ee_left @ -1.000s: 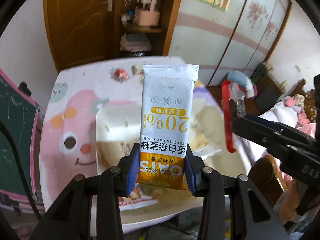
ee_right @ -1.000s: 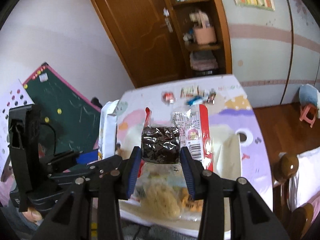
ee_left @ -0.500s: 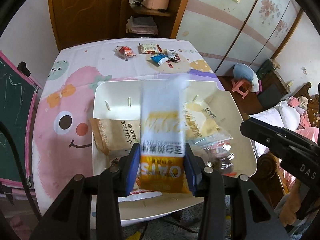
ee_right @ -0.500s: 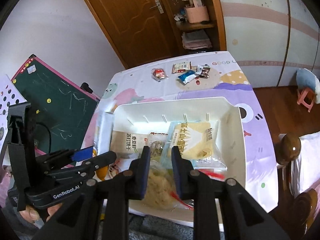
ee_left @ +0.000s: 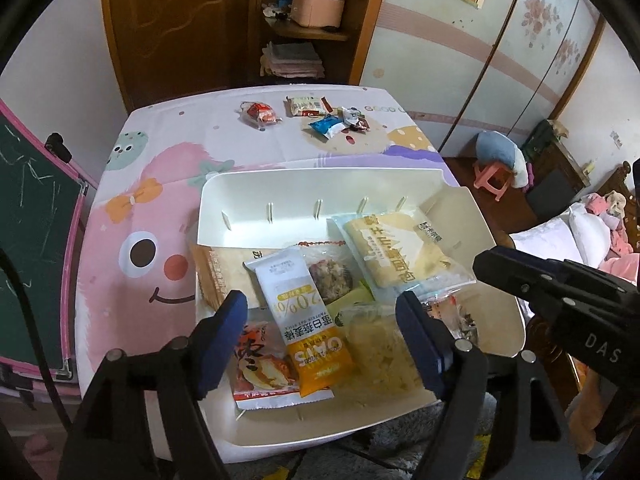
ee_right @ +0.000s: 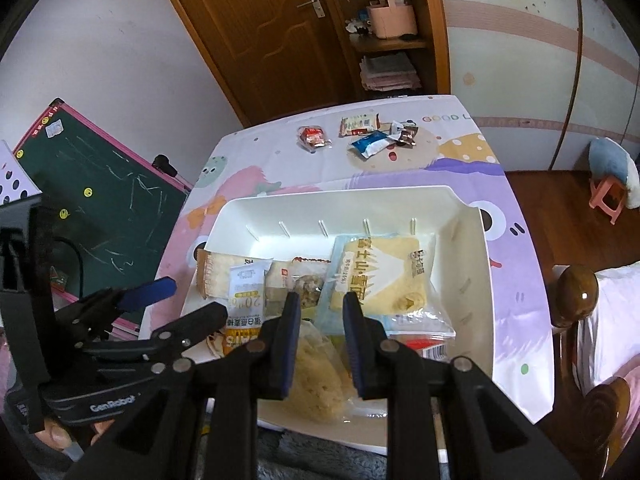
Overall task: Organize snacks
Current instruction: 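Lower both items into the white tray and open both grippers, then reach left gripper to red candy while right gripper reaches brown chocolate wrapper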
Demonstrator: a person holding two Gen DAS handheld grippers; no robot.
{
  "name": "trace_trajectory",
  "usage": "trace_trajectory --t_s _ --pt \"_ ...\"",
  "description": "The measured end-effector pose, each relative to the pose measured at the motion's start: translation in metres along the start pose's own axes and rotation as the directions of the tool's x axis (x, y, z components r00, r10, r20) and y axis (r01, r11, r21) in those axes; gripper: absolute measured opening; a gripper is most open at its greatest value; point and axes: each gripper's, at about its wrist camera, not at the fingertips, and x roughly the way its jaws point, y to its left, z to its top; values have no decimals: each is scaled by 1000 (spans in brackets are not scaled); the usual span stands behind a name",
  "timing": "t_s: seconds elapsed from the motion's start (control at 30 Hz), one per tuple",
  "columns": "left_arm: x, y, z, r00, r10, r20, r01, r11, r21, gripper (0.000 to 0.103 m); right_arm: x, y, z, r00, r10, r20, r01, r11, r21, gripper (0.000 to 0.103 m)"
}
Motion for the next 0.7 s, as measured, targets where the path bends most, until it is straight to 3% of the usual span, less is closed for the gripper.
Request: trace_trajectory --t_s 0.7 --pt "12 3 0 1000 -1 -31 1 1000 -8 79 24 -6 1 996 15 -85 -13 999 29 22"
